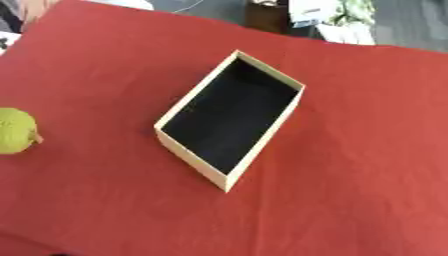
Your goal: Pick up objects on the table and place them in the box.
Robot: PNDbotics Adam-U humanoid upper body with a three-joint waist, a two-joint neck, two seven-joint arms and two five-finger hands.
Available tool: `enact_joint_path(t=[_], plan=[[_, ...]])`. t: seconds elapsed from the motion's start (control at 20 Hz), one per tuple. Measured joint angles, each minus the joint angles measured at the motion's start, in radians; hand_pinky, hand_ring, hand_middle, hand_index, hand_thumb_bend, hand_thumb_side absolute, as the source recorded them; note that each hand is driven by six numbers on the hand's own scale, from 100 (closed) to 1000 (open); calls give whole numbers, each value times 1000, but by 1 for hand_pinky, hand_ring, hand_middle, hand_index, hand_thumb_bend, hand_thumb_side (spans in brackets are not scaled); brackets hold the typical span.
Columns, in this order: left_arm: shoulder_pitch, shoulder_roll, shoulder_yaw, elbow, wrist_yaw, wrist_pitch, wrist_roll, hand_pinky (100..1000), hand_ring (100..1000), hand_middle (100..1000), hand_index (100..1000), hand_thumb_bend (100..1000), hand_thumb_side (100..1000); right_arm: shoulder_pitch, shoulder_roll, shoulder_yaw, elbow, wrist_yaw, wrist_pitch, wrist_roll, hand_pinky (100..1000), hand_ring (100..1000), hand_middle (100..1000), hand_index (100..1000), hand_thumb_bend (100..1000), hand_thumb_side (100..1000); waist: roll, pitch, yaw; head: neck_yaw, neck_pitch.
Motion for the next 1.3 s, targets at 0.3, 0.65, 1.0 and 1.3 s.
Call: enact_joint_path(t=[0.3, 0.65, 1.0, 1.3], plan=[[-46, 12, -32, 63, -5, -10, -19, 898, 918, 849, 924, 518, 168, 0, 0, 5, 0, -4, 0, 0, 803, 839, 836, 834, 100, 851, -1, 0, -5, 9, 0], [-97, 15, -69, 124, 4, -31, -53, 900, 922, 853, 923, 535, 165, -4, 1, 6, 0, -6, 0, 0, 802, 838, 835, 833, 100, 853, -1, 0, -12, 18, 0], [-110, 23, -98, 154, -2, -57, -92, 870, 907, 840, 903, 514, 141, -4, 2, 6, 0, -9, -1, -1, 800, 838, 834, 832, 100, 857, -2, 0, -16, 20, 0], [-116, 23, -119, 169, -7, -73, -121, 786, 845, 781, 873, 479, 136, -2, 4, 5, 0, -10, 0, -5, 799, 837, 834, 832, 100, 857, -2, 0, -21, 23, 0]])
